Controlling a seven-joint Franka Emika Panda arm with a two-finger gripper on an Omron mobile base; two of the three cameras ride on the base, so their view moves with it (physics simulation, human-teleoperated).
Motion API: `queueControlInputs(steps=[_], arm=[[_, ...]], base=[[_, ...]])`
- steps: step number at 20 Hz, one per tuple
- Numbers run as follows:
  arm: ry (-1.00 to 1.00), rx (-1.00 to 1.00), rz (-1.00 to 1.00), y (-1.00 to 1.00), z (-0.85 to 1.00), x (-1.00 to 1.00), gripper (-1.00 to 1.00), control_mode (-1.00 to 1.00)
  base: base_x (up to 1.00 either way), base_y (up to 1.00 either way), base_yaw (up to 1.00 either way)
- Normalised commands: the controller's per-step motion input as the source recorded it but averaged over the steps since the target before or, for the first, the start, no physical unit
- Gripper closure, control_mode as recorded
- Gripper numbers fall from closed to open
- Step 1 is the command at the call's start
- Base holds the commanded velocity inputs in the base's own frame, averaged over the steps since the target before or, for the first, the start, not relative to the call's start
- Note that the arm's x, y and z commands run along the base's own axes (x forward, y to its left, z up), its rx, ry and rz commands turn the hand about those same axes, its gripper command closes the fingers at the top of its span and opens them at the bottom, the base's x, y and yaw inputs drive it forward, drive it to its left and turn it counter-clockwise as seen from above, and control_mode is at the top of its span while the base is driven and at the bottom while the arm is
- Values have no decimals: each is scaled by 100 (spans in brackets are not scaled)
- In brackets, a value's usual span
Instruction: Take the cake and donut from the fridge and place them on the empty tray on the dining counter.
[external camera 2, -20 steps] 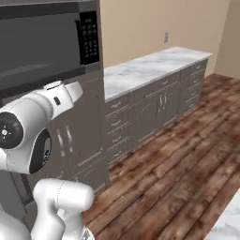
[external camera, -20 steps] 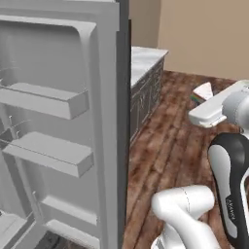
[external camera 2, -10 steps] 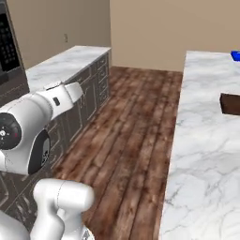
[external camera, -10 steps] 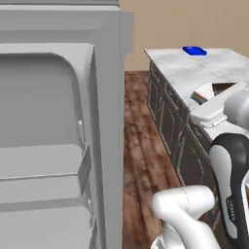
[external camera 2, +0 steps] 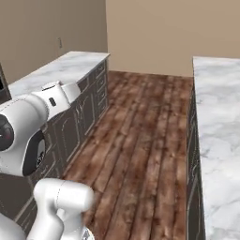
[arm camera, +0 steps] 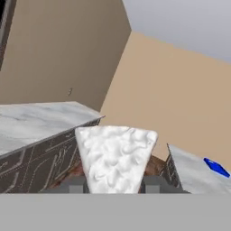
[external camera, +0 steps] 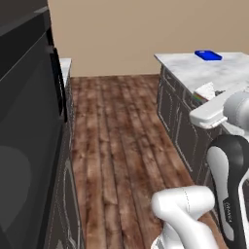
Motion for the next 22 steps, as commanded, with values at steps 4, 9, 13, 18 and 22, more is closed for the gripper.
queueControlInputs(steps=[4, 9, 13, 18, 22], arm=[[0, 0, 0, 0, 0, 0, 100, 100], [0, 0, 0, 0, 0, 0, 100, 100], [0, 0, 0, 0, 0, 0, 100, 100], [0, 0, 0, 0, 0, 0, 100, 100], [0, 0, 0, 0, 0, 0, 100, 100]], base=[[100, 0, 33], [100, 0, 52], [100, -40, 21], [100, -39, -11], [100, -44, -31]])
